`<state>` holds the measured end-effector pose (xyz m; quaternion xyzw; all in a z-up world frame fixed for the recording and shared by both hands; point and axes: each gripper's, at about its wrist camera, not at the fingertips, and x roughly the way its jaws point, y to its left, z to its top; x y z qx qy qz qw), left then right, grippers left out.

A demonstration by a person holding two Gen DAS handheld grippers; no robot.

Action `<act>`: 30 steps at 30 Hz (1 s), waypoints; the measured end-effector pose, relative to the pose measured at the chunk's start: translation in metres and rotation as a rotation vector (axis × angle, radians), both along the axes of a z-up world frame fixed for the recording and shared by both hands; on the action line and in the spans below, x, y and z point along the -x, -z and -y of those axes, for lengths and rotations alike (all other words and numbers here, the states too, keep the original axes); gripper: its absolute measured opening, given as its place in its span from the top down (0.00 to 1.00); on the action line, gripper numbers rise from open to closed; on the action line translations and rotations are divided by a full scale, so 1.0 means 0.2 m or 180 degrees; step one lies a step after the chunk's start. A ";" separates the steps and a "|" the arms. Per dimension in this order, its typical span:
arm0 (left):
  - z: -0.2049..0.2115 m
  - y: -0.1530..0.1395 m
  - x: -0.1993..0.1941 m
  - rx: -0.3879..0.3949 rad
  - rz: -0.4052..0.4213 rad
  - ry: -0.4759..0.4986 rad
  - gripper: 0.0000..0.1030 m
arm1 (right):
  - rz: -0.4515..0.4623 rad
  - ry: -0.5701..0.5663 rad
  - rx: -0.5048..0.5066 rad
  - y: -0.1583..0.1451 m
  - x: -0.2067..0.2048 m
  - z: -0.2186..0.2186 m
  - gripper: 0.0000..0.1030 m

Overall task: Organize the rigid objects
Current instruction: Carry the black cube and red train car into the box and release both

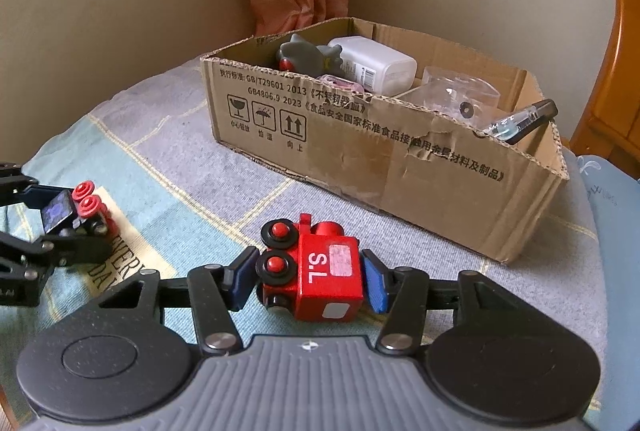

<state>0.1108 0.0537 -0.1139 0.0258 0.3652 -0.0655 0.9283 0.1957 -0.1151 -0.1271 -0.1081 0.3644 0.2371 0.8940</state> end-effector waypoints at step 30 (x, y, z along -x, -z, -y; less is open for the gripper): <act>0.08 -0.57 -0.35 -0.0244 -0.0017 0.1210 0.49 | 0.0195 -0.0216 -0.0001 -0.55 0.02 0.25 0.47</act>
